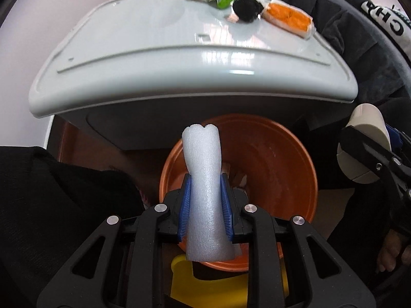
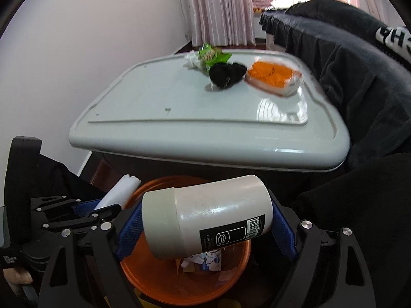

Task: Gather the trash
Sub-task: 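Carry the foam block and bottle over the orange bucket and open both tools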

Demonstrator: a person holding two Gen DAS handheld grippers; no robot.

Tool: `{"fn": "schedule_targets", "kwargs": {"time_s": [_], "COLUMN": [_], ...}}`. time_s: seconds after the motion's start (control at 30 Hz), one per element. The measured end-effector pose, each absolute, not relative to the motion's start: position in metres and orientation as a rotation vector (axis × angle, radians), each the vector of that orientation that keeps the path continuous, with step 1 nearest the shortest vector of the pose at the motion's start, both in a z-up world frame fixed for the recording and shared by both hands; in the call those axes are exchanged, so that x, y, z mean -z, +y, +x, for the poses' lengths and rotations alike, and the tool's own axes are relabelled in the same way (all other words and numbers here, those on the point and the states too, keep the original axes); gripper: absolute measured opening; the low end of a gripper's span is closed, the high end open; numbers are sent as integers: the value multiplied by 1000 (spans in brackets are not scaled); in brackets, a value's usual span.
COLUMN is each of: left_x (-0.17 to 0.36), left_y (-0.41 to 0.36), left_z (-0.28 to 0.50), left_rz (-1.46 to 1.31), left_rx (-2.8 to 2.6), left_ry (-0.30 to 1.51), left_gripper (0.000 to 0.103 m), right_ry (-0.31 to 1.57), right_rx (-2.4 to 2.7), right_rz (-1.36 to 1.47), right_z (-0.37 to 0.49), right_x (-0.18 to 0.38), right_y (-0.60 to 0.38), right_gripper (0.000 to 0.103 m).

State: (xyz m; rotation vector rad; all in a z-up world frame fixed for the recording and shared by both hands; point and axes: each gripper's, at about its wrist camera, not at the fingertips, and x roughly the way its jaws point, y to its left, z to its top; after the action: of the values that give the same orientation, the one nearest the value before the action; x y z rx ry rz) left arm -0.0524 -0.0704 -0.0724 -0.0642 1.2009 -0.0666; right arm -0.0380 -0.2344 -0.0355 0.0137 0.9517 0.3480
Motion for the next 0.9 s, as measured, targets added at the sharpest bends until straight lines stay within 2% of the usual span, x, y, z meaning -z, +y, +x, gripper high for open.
{"fn": "schedule_targets", "kwargs": {"time_s": [0.3, 0.43, 0.53, 0.6, 0.9], "left_x": [96, 95, 93, 93, 88], "left_y": [-67, -66, -66, -66, -68], "left_z": [-48, -49, -47, -45, -45], "left_rz": [-67, -67, -61, -55, -59], "left_rx": [60, 62, 53, 39, 32], "left_ry": [1284, 1284, 1285, 1284, 1266], "left_gripper": [23, 27, 36, 53, 56], "right_ry": [1064, 1076, 1089, 1078, 1055], "right_rx": [-359, -369, -362, -354, -350], "right_rz": [35, 30, 37, 57, 84], "right_z": [-30, -29, -28, -28, -30], "right_x": [64, 66, 67, 64, 58], "right_y": [-231, -228, -229, -233, -238], "right_gripper": [84, 84, 85, 90, 90]}}
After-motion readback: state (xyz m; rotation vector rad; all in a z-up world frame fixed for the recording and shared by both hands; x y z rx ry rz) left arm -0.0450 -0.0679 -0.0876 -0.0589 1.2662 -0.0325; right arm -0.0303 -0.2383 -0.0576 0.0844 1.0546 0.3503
